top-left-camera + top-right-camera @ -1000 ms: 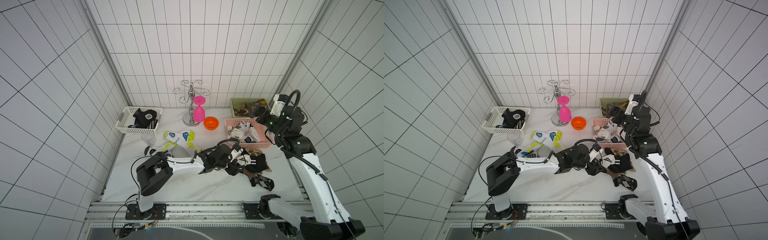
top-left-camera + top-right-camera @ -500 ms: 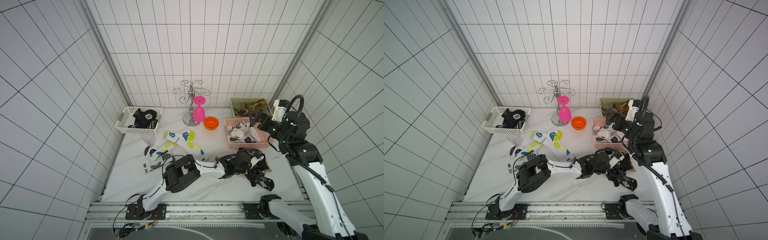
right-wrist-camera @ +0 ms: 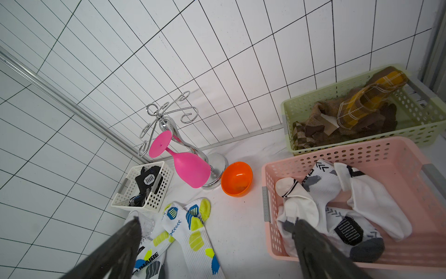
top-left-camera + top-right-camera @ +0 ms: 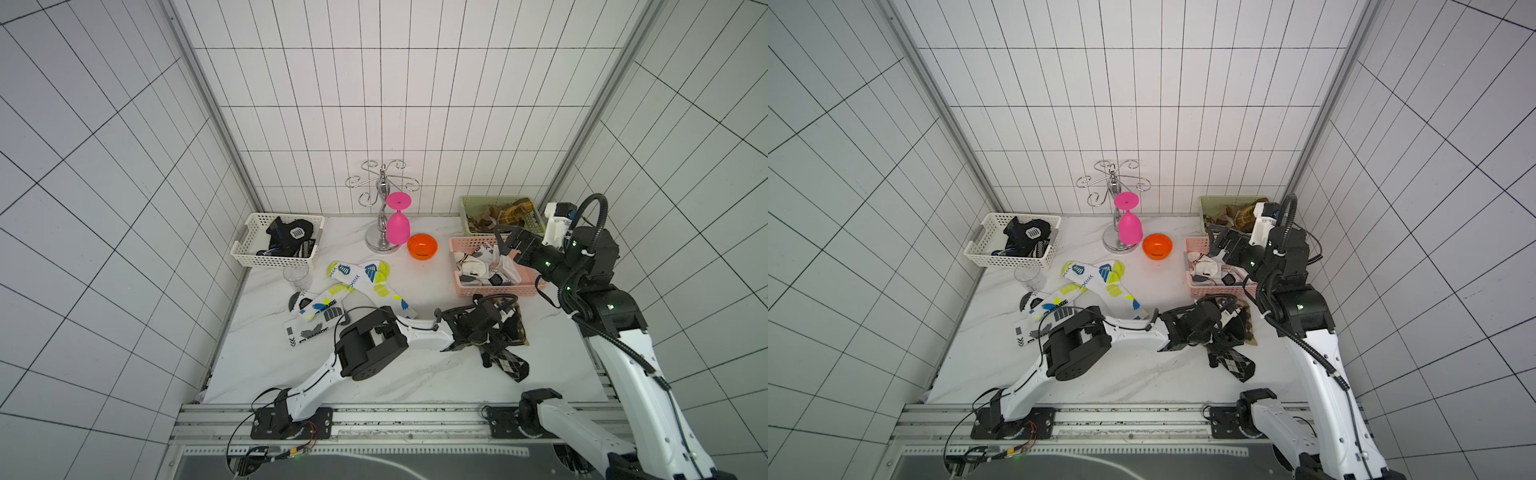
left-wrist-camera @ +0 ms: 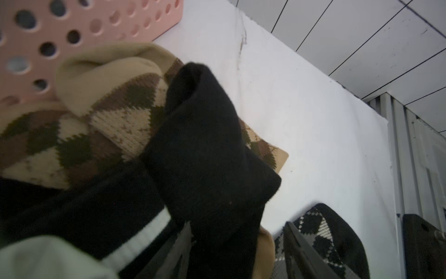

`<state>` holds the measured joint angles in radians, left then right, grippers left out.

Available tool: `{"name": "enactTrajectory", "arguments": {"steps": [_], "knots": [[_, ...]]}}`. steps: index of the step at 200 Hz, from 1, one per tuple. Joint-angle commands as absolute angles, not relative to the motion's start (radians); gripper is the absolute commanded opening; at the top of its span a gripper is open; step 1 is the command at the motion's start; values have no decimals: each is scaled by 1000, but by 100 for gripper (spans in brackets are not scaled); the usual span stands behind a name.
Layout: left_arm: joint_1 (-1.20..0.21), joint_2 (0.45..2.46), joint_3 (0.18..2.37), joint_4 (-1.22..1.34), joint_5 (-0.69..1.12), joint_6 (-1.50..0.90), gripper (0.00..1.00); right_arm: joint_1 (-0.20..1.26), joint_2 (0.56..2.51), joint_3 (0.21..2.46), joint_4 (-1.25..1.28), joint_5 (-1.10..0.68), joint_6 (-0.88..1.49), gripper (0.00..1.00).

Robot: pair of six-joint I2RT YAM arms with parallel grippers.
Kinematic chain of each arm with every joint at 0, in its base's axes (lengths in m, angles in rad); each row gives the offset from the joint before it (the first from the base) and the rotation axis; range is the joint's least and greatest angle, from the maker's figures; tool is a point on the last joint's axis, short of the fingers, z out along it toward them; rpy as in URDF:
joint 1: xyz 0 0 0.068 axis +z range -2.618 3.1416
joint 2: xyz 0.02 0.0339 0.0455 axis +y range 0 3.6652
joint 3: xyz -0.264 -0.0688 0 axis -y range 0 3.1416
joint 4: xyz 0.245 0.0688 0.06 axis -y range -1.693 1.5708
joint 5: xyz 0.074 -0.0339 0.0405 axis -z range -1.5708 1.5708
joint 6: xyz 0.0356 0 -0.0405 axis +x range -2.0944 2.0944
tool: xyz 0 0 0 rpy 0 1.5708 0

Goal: Sort the socks into the basket by color
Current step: Move the sock to the center of the board.

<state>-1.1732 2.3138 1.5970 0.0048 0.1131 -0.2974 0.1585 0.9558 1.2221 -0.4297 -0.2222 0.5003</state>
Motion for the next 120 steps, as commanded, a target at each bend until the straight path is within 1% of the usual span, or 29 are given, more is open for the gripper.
{"name": "enactTrajectory", "arguments": {"steps": [1,36,83,102,120], "knots": [[-1142,2254,1432,-171,18,-369,62,168,936,1167,-438,-223,489,99],[-1109,2092,1229,-184,-23,-417,62,168,931,1156,-438,-216,486,99],[-1043,1853,1008,-192,-27,-438,61,166,926,1117,-441,-218,479,99],[-1026,1752,959,-199,-43,-419,61,166,933,1108,-442,-228,466,99],[-1016,1666,958,-218,-47,-397,62,166,946,1111,-458,-239,449,99]]}}
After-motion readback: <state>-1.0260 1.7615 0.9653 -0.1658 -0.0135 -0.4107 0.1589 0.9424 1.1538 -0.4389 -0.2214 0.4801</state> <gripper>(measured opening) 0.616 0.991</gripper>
